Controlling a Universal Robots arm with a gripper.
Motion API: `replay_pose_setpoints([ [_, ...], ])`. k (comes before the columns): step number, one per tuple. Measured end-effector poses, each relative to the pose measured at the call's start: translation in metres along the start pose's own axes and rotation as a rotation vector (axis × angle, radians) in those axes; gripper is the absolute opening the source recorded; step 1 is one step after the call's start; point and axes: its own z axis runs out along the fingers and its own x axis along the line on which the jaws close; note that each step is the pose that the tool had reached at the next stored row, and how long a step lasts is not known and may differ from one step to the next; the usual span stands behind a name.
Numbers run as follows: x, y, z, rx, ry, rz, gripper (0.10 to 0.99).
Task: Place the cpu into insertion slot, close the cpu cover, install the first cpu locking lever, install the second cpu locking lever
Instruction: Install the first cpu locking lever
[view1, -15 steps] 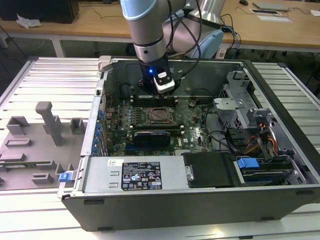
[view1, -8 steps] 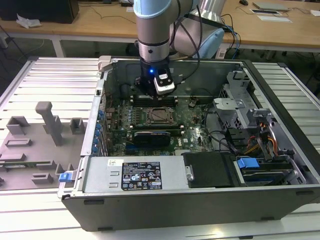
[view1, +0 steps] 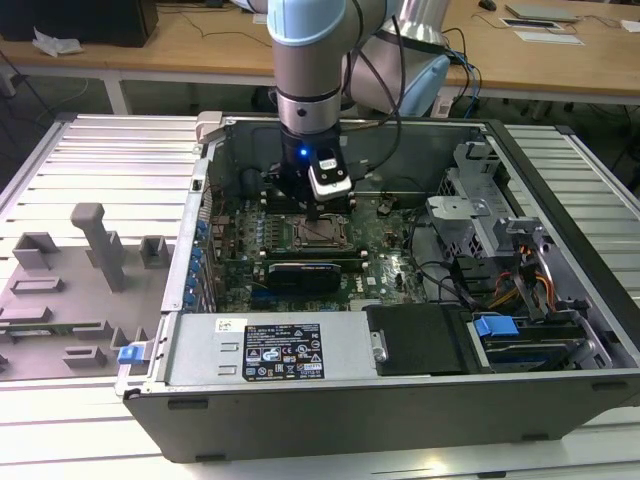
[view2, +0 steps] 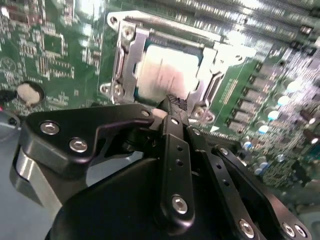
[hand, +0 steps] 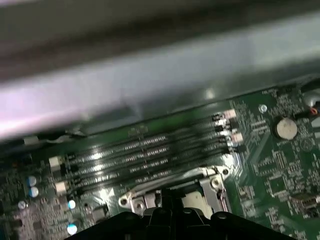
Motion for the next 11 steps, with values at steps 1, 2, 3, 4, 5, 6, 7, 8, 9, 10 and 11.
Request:
replay_pose_setpoints([
  [1,-0.0006,-0.0024,-0.0002,0.000,0.0001,0.000,0.106],
  [2,-0.0011,-0.0042,-0.0003,0.000,0.0000,0.000,0.106],
  [3,-0.0018,-0.0067,-0.0005,0.000,0.0000,0.000,0.106],
  [4,-0.0021,-0.0080,-0.0006,0.000,0.0000,0.000,0.106],
  [5,-0.0025,-0.0095,-0.0007,0.000,0.0000,0.000,0.106],
  [6,-0.0027,-0.0102,-0.0007,0.000,0.0000,0.000,0.106],
  [7,-0.0029,-0.0107,-0.0007,0.000,-0.0001,0.000,0.106],
  [8,-0.0029,-0.0107,-0.0007,0.000,0.0000,0.000,0.106],
  [9,-0.0034,-0.0106,-0.0006,-0.001,0.0009,-0.012,0.106],
  [10,-0.0043,-0.0104,-0.0005,-0.002,0.0022,-0.027,0.106],
  [11,-0.0054,-0.0101,-0.0002,-0.003,0.0033,-0.039,0.106],
])
